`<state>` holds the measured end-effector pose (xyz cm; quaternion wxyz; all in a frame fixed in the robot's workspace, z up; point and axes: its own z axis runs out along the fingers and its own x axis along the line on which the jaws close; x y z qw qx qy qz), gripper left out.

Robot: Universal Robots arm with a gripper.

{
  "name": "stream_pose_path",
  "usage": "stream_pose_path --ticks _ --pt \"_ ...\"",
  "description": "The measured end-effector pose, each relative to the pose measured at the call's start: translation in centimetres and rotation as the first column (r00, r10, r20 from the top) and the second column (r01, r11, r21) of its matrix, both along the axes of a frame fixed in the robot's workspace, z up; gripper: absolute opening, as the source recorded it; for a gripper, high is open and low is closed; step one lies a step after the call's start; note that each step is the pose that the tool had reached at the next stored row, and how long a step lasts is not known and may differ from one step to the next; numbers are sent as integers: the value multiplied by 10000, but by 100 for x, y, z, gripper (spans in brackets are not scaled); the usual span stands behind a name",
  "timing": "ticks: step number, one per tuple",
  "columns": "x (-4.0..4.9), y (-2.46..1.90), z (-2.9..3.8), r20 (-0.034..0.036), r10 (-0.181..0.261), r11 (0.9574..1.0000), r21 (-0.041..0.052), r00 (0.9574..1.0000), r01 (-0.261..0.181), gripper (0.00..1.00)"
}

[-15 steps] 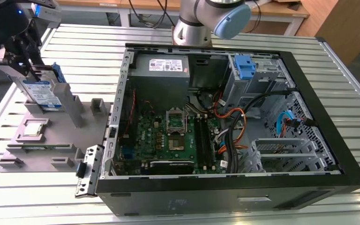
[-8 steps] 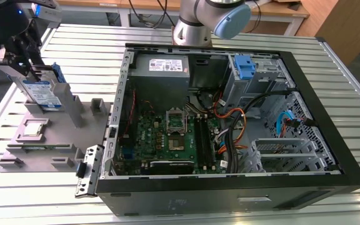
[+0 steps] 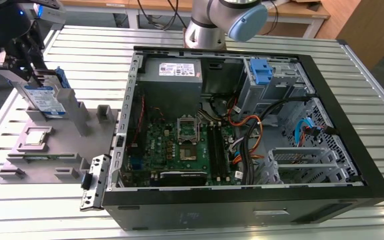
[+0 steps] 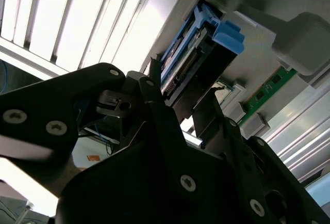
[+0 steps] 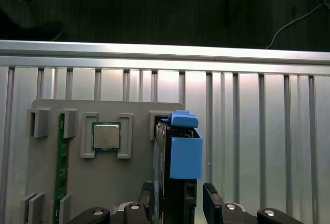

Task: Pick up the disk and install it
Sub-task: 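Pick up the disk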

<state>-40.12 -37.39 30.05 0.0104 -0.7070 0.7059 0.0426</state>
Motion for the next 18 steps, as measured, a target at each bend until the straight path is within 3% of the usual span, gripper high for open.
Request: stream_pose_path --ticks 4,8,18 --pt "0 0 0 0 0 10000 0 10000 0 49" --pt "0 -1 1 -2 1 10000 -1 10000 -1 35" --pt "0 -1 0 0 0 10000 0 10000 0 35"
